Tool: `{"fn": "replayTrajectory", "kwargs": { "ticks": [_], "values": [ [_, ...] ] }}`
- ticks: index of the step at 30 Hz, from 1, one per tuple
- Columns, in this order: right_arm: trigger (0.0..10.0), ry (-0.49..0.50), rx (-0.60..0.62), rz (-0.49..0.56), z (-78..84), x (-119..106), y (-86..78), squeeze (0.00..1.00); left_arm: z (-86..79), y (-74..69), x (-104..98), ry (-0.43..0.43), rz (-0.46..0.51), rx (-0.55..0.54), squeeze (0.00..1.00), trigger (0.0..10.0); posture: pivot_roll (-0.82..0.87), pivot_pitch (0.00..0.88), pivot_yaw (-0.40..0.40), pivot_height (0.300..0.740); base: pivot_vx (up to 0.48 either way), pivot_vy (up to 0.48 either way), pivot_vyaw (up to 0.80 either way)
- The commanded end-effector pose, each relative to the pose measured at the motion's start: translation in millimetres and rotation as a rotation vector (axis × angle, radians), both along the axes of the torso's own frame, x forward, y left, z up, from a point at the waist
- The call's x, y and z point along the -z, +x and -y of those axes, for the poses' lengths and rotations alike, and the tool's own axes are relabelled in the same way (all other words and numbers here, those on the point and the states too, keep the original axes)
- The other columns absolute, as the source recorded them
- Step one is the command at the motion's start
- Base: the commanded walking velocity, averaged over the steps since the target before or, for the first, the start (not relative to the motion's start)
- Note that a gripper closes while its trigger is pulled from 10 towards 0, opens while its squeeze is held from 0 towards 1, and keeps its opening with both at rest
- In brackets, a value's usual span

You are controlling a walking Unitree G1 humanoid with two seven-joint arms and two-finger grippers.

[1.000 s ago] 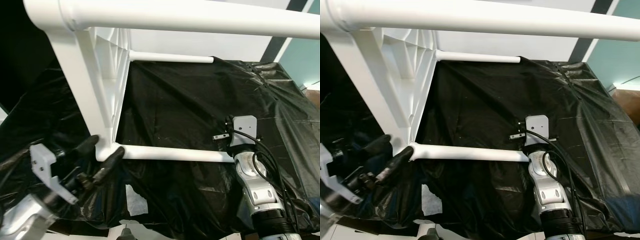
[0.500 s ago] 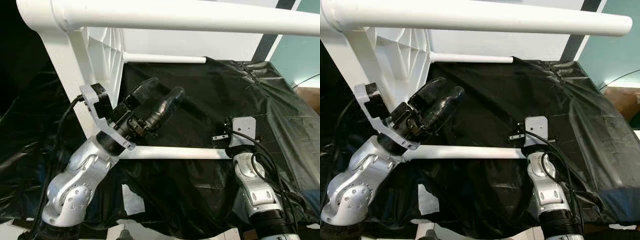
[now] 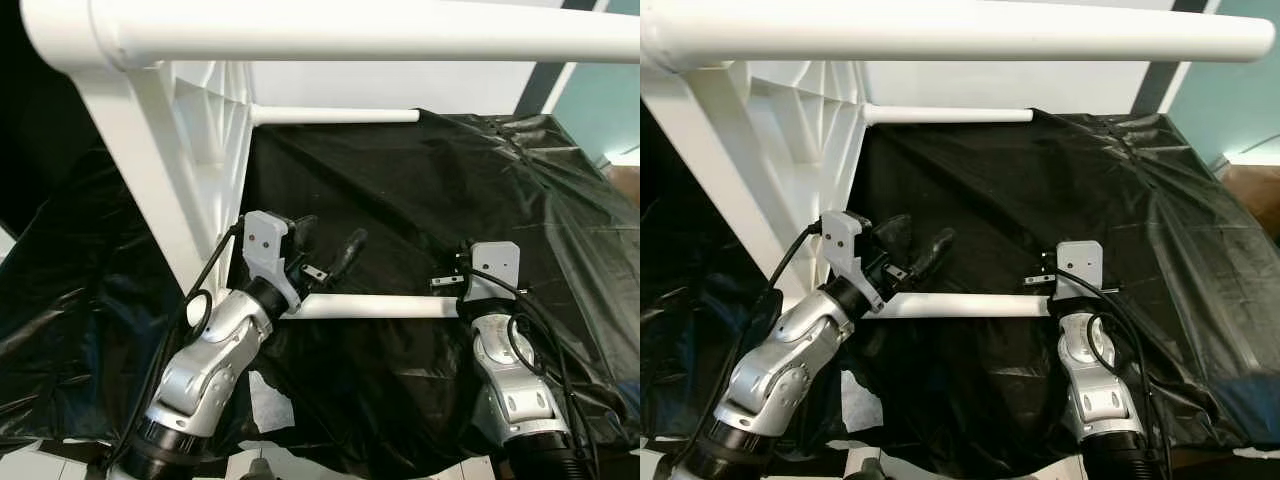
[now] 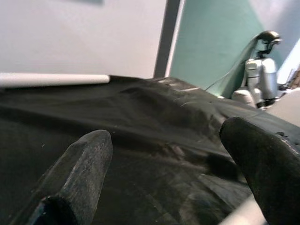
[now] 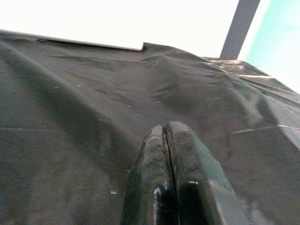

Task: Building children table

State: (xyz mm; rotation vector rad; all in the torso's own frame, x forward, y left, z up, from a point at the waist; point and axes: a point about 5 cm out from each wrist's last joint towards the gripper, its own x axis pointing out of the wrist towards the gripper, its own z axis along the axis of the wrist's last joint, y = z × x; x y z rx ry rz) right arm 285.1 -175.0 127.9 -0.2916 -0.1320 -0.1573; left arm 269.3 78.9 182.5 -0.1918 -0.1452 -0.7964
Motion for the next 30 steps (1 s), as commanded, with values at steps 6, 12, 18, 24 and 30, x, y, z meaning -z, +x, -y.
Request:
{"fn": "replayTrajectory", "kwargs": {
  "ticks": [6, 12, 18, 24, 30],
  "values": [
    [10.0, 0.006, 0.01, -0.009, -1.7, 1.0, -2.4, 0.0, -3.4, 15.9, 1.6, 0.032, 0.06, -0.179, 0.0, 10.0, 0.05, 0.076, 0.016, 0.74, 0.0, 0.0, 0.0],
    [10.0, -0.009, -0.004, -0.004, -2.1, -1.0, -2.4, 0.0, -4.6, 29.0, 6.9, 0.101, 0.088, -0.344, 0.0, 10.0, 0.03, 0.059, 0.007, 0.74, 0.0, 0.0, 0.0],
    [10.0, -0.057, -0.049, 0.02, -9.3, -7.4, -2.1, 0.0, 2.9, 38.1, 18.2, 0.168, 0.118, -0.435, 0.0, 10.0, 0.0, 0.043, -0.001, 0.74, 0.0, 0.0, 0.0],
    [10.0, -0.126, -0.07, 0.038, -12.4, -12.0, -4.0, 0.0, 10.5, 42.0, 21.6, 0.149, 0.108, -0.457, 0.0, 10.0, -0.02, 0.023, -0.006, 0.74, 0.0, 0.0, 0.0],
    [10.0, -0.294, -0.113, 0.093, -24.9, -21.8, -7.5, 0.0, 12.6, 46.6, 32.2, 0.128, 0.068, -0.471, 0.0, 10.0, -0.04, 0.015, -0.008, 0.74, 0.0, 0.0, 0.0]
  ]
}}
